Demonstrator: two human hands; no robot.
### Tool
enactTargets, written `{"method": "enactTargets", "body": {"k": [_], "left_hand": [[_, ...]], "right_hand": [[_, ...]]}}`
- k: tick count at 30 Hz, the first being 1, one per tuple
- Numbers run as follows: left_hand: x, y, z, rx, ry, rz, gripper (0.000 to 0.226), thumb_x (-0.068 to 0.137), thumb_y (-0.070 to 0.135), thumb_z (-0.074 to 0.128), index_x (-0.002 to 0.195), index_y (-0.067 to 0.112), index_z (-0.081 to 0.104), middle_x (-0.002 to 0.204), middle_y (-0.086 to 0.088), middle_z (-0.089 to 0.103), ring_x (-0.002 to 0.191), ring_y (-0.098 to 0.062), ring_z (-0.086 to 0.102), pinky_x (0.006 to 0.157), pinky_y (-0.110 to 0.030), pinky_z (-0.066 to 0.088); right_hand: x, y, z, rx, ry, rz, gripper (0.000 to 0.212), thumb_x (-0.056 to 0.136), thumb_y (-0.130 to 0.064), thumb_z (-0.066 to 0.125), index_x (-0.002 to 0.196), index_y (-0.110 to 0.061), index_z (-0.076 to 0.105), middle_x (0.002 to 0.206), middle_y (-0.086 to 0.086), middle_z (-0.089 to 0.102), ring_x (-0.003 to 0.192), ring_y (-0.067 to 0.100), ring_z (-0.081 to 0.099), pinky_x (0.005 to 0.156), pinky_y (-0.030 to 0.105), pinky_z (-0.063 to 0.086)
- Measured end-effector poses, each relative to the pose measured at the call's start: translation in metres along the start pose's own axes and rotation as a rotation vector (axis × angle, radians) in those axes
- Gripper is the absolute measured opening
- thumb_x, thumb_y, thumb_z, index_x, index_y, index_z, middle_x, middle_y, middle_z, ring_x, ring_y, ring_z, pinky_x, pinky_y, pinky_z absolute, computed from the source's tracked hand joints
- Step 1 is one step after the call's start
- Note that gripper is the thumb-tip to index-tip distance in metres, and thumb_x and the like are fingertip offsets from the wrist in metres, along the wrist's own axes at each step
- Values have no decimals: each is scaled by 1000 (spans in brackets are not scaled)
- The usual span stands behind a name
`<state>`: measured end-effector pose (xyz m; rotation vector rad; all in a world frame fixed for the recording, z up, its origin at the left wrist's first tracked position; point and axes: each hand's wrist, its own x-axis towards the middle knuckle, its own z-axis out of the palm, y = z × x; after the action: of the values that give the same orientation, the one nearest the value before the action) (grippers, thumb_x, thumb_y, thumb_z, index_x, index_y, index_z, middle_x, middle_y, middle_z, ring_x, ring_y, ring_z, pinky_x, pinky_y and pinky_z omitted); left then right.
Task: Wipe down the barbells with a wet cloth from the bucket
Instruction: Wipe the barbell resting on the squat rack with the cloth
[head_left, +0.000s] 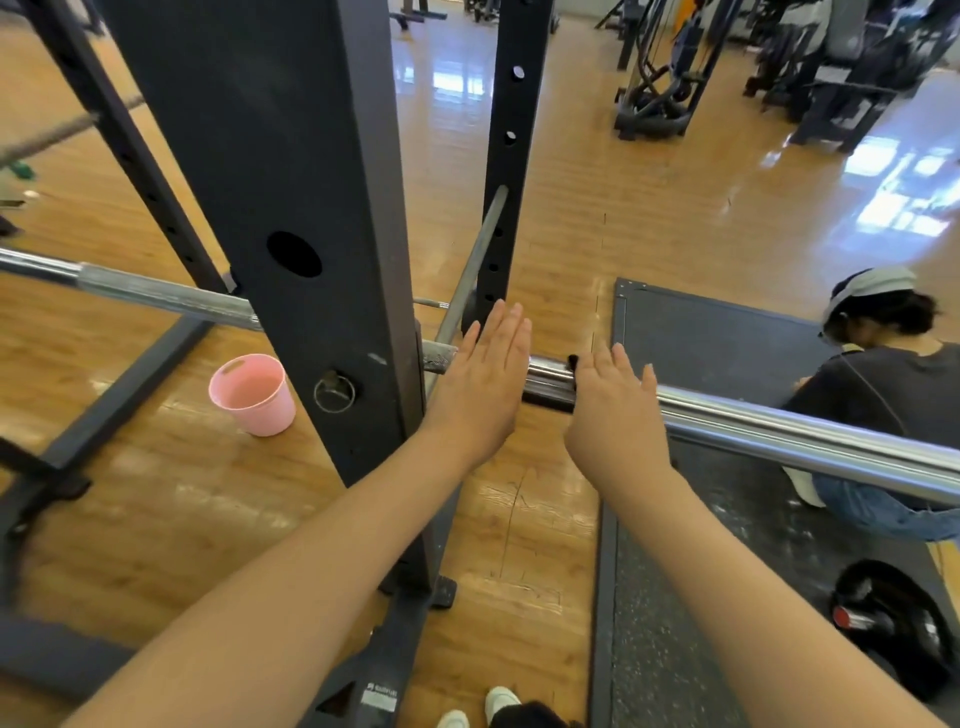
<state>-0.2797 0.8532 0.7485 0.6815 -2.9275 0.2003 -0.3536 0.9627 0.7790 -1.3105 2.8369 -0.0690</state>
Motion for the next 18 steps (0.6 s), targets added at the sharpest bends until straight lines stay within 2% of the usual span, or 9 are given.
{"method": "enactTargets", "body": {"k": [5,9,12,15,18], "left_hand": [[7,-2,-3,-66,-30,-7,90,92,25,57,148,2,-9,158,-13,-10,145,-25,-13,108,-32,-15],[5,-1,-3,-85,-36,-5,94,89,23,61,148,3,-9,158,-12,-11,145,-24,-13,112,-32,-11],[5,-1,-4,-101,-29,-7,94,88,22,62,149,3,-7,158,-12,-9,145,-24,-12,113,-32,-8],[6,-1,-2,-118,-1,-13,87,92,22,58,149,2,-4,158,-13,-6,146,-24,-10,115,-33,-6],[6,-1,0,-128,1,-22,90,91,25,61,149,3,-4,159,-13,-6,146,-24,-10,114,-33,-5]], "right_hand": [[0,-20,7,-23,31,-158,64,97,-13,35,150,-7,0,158,11,-1,145,24,-4,116,42,-2],[-21,2,10,8,38,-89,69,94,-3,35,150,-10,-5,158,9,-7,145,22,-8,114,41,-5],[-4,-5,3,12,3,-14,66,96,-9,37,150,-7,1,158,12,0,145,24,-2,116,43,1],[14,-26,5,-5,20,-85,62,98,-18,39,150,-5,7,158,14,6,145,26,2,117,43,2],[0,-23,12,-19,45,-129,62,99,-16,33,150,-5,-1,158,15,-1,145,26,-3,116,42,-1]]}}
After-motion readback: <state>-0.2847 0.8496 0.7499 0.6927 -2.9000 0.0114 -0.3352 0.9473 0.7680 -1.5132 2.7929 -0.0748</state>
